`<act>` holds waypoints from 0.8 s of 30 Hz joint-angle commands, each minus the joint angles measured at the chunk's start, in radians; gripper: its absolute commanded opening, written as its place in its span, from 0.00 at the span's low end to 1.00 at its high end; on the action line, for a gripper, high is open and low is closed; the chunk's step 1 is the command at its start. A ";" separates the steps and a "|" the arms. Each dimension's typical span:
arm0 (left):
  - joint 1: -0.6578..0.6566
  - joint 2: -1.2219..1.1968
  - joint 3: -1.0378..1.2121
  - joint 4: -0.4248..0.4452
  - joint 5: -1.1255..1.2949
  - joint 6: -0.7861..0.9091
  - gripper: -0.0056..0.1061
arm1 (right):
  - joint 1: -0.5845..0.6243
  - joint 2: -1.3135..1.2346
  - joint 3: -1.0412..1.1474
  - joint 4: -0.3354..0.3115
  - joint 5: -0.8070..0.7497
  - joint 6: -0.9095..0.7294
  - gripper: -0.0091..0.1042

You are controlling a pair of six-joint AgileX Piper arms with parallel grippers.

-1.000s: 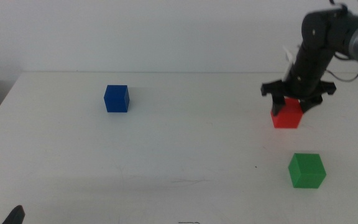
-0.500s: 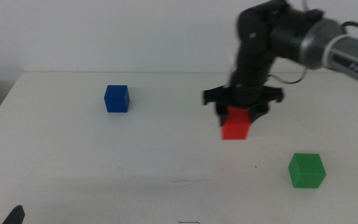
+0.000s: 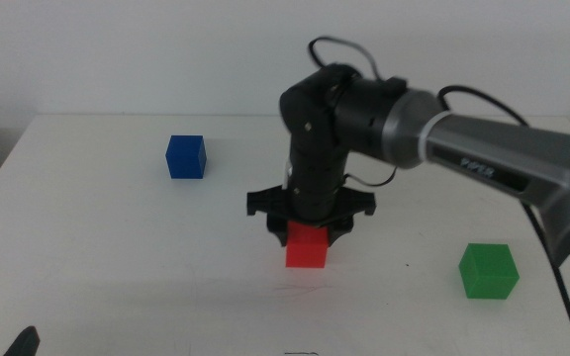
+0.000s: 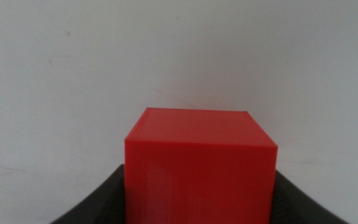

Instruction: Stack red cubes first, then green, then blue cubes in a specific spot.

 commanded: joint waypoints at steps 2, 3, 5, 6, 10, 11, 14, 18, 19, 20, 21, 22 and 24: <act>0.000 -0.021 -0.004 -0.008 -0.075 -0.003 0.89 | 0.013 -0.039 -0.032 -0.029 -0.035 0.014 0.07; 0.000 -0.021 -0.004 -0.008 -0.075 -0.003 0.89 | 0.015 -0.034 -0.032 -0.030 -0.035 0.016 0.07; 0.000 -0.021 -0.004 -0.008 -0.075 -0.003 0.89 | 0.016 -0.020 -0.032 -0.031 -0.035 0.025 0.07; 0.000 -0.021 -0.004 -0.008 -0.075 -0.003 0.89 | 0.016 -0.015 -0.032 -0.031 -0.035 0.031 0.07; 0.000 -0.021 -0.004 -0.008 -0.075 -0.003 0.89 | 0.016 0.006 -0.032 -0.050 -0.038 0.044 0.07; 0.000 -0.021 -0.004 -0.008 -0.075 -0.003 0.89 | 0.016 0.010 -0.032 -0.050 -0.037 0.044 0.07; 0.000 -0.021 -0.004 -0.008 -0.075 -0.003 0.89 | 0.016 0.016 -0.032 -0.050 -0.034 0.046 0.07; 0.000 -0.021 -0.004 -0.008 -0.075 -0.003 0.89 | 0.016 0.018 -0.032 -0.050 -0.031 0.056 0.12; 0.000 -0.021 -0.004 -0.008 -0.075 -0.003 0.89 | 0.016 0.018 -0.032 -0.050 -0.031 0.059 0.15; 0.000 -0.021 -0.004 -0.008 -0.075 -0.003 0.89 | 0.016 0.018 -0.032 -0.050 -0.032 0.059 0.19; 0.000 -0.021 -0.004 -0.008 -0.075 -0.003 0.89 | 0.016 0.018 -0.032 -0.055 -0.032 0.062 0.27; 0.000 -0.021 -0.004 -0.008 -0.075 -0.003 0.89 | 0.016 0.018 -0.032 -0.056 -0.032 0.062 0.32; 0.000 -0.021 -0.004 -0.008 -0.075 -0.003 0.89 | 0.016 0.018 -0.032 -0.060 -0.032 0.062 0.64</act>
